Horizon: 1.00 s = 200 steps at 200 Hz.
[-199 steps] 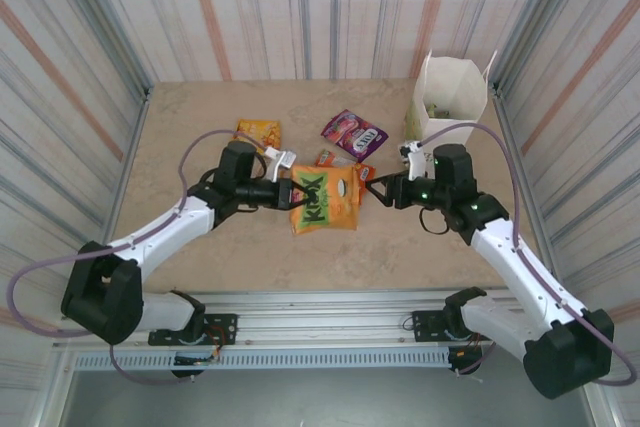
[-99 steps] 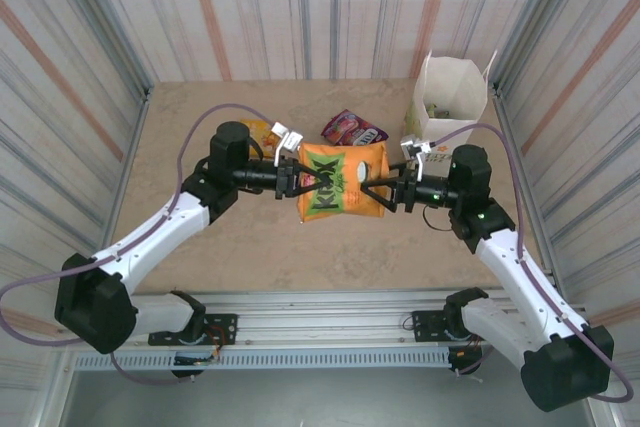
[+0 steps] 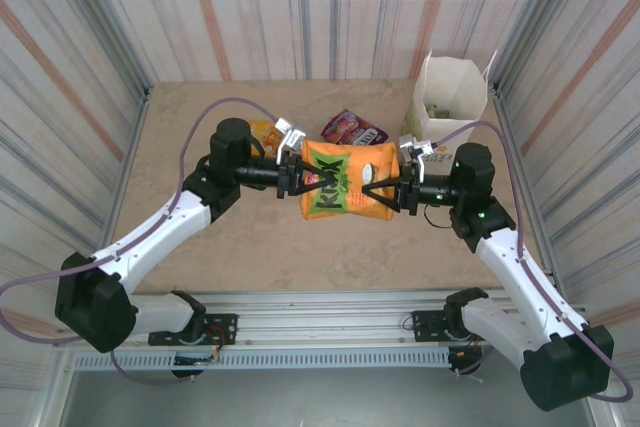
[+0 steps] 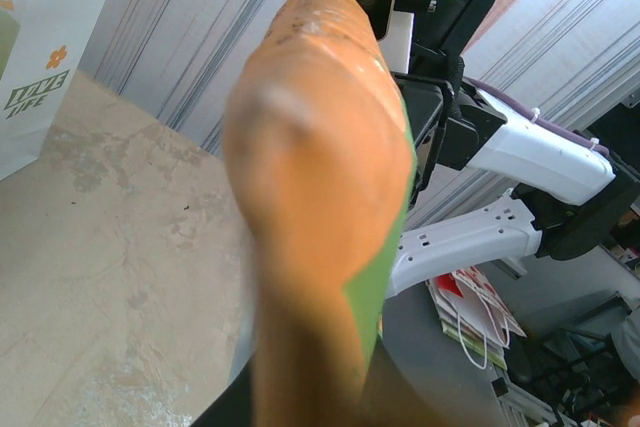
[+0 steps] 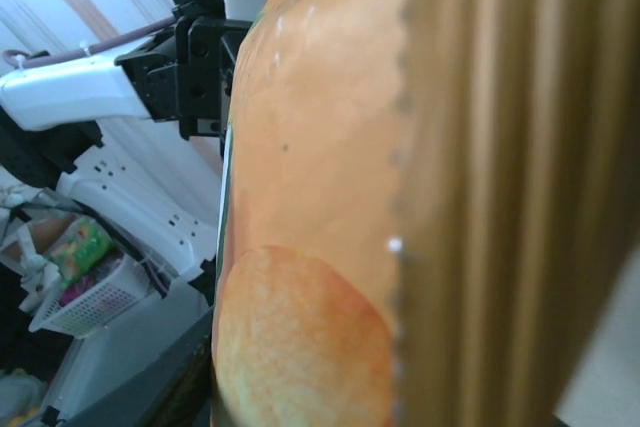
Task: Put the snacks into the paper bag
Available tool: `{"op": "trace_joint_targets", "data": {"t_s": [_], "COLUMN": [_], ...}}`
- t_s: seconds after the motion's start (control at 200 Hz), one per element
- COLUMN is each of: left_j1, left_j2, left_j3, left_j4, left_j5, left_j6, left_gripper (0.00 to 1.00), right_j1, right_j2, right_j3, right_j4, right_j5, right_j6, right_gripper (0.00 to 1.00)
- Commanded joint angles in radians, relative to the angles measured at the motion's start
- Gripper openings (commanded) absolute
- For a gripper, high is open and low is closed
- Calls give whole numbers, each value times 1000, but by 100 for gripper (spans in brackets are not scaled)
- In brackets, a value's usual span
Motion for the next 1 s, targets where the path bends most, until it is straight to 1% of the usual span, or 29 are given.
{"op": "trace_joint_targets", "data": {"t_s": [0.0,0.15,0.25,0.351,0.536,0.666,0.716,0.842,0.997], "left_j1": [-6,-6,-6,-6,-6,-1,7,28,56], "left_j2": [10,12,12,15,17,15,13,-1,-18], "left_j3": [41,57,58,63,72,82,77,56,28], "left_j4": [20,-23,-40,-56,-103,-166,-165,-164,-177], "left_j5": [8,-5,-20,-34,-77,-143,-149,-205,-278], "left_j6": [28,53,60,61,72,83,76,49,31], "left_gripper": [15,16,22,26,47,58,60,63,64], "right_j1": [-3,-4,-4,-4,-12,-39,-55,-90,-153], "right_j2": [-17,-27,-40,-52,-73,-87,-87,-89,-82], "right_j3": [19,16,11,7,11,26,35,63,129], "right_j4": [27,27,30,30,30,35,39,49,51], "right_j5": [-35,-2,31,65,156,228,243,296,399], "right_j6": [10,16,16,16,21,32,37,48,41], "right_gripper": [38,29,24,23,20,12,11,10,10]}}
